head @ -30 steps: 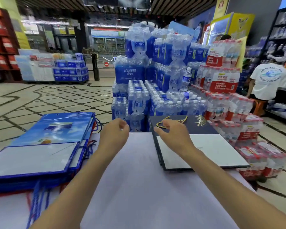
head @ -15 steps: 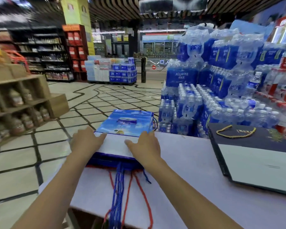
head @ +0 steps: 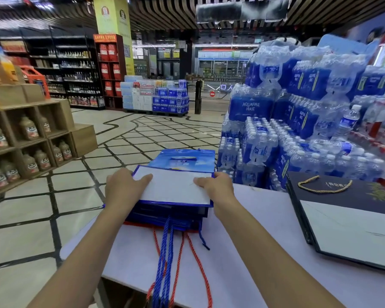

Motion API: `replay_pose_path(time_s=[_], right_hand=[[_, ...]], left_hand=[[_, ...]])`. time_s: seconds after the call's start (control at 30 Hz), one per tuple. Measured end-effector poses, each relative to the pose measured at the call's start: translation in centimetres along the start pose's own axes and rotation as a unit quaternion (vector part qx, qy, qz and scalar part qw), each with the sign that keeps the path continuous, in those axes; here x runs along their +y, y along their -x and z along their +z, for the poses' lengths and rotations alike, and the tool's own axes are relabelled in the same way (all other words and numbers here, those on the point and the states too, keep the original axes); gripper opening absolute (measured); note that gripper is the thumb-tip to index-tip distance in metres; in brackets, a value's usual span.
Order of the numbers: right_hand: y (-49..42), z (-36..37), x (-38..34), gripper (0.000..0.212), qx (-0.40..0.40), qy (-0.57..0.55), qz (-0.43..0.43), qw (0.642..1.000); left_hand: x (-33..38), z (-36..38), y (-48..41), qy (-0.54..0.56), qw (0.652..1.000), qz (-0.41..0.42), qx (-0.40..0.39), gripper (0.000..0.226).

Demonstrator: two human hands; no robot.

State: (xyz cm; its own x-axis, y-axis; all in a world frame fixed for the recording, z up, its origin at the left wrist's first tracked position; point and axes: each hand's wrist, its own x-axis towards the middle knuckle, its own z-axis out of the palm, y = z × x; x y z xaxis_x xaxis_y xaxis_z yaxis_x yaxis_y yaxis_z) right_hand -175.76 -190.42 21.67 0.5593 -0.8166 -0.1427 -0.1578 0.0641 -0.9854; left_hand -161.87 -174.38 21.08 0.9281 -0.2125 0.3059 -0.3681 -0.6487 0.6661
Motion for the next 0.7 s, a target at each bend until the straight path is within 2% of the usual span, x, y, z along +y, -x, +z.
replay_pose_path(time_s=[0.1, 0.17, 0.27, 0.33, 0.4, 0.5, 0.57, 0.63, 0.7], right_hand=[[-0.1, -2.0, -1.0, 0.05, -0.007, -0.104, -0.009, 0.994], [-0.1, -3.7, -1.8, 0.041, 0.0, -0.143, -0.025, 0.989], [-0.1, -6.9, -2.9, 0.041, -0.013, -0.19, -0.029, 0.981], [-0.2, -9.4, -3.5, 0.037, -0.039, -0.201, -0.022, 0.979], [0.0, -12.0, -4.0, 0.024, -0.061, -0.187, -0.012, 0.98], [0.0, -15.6, -3.9, 0.018, -0.052, -0.16, -0.038, 0.985], [-0.2, -17.7, -3.3, 0.028, -0.035, -0.173, -0.073, 0.982], [0.0, -19.2, -2.9, 0.032, 0.004, -0.208, -0.096, 0.973], [0.5, -20.1, -2.6, 0.024, 0.053, -0.242, -0.109, 0.963]], left_hand=[[2.1, -0.4, 0.9, 0.106, 0.994, -0.006, 0.002, 0.046], [3.3, -0.2, 1.0, 0.141, 0.99, -0.001, -0.008, 0.049], [5.5, 0.8, 1.4, 0.219, 0.975, -0.002, -0.042, 0.047], [7.1, 1.5, 2.0, 0.271, 0.96, 0.013, -0.066, 0.043], [8.8, 2.3, 2.7, 0.296, 0.951, 0.04, -0.082, 0.034], [10.9, 3.7, 3.8, 0.318, 0.938, 0.062, -0.12, 0.024], [11.7, 5.0, 3.7, 0.405, 0.898, 0.01, -0.169, 0.029], [12.8, 5.7, 4.1, 0.545, 0.803, -0.069, -0.232, 0.033], [14.5, 6.4, 5.6, 0.612, 0.722, -0.111, -0.303, 0.02]])
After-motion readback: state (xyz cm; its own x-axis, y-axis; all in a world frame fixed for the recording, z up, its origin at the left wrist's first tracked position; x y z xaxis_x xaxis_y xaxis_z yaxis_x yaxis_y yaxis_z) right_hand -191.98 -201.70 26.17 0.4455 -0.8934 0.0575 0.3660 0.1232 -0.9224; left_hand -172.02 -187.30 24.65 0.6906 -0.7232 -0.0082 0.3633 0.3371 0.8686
